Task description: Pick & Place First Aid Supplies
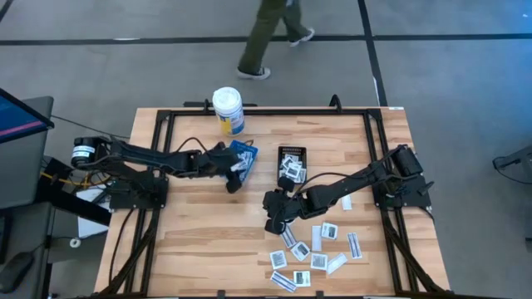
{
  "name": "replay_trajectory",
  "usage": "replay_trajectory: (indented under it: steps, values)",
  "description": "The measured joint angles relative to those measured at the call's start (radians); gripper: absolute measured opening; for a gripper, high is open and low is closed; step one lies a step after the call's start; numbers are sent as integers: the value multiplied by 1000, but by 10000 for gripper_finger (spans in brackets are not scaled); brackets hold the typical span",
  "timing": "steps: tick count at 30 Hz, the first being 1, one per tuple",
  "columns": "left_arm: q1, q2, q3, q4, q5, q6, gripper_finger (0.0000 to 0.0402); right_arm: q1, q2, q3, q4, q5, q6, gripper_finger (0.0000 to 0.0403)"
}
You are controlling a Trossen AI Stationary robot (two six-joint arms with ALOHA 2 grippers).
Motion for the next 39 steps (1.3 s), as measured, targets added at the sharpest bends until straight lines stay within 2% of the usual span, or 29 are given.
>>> replay_trajectory:
  steps: [4,6,12,16,26,31,34,39]
  values:
    - [-42,0,0,34,159,-26,174,0,0,0,0,-22,-2,133]
    - [-71,0,0,45,204,-32,166,2,0,0,0,-60,-2,133]
    - [-164,0,0,92,212,-33,152,22,0,0,-24,-198,1,133]
    - [-217,0,0,118,212,-33,148,48,0,0,-86,-276,62,134]
    - [-276,0,0,127,212,-33,149,109,0,0,-155,-253,174,134]
    - [-276,1,0,127,205,-33,149,143,0,-28,-189,-158,196,134]
    - [-276,1,0,127,204,-33,149,144,0,-59,-173,-122,283,134]
    - [-276,1,0,127,201,-32,149,135,0,-122,-156,-124,426,134]
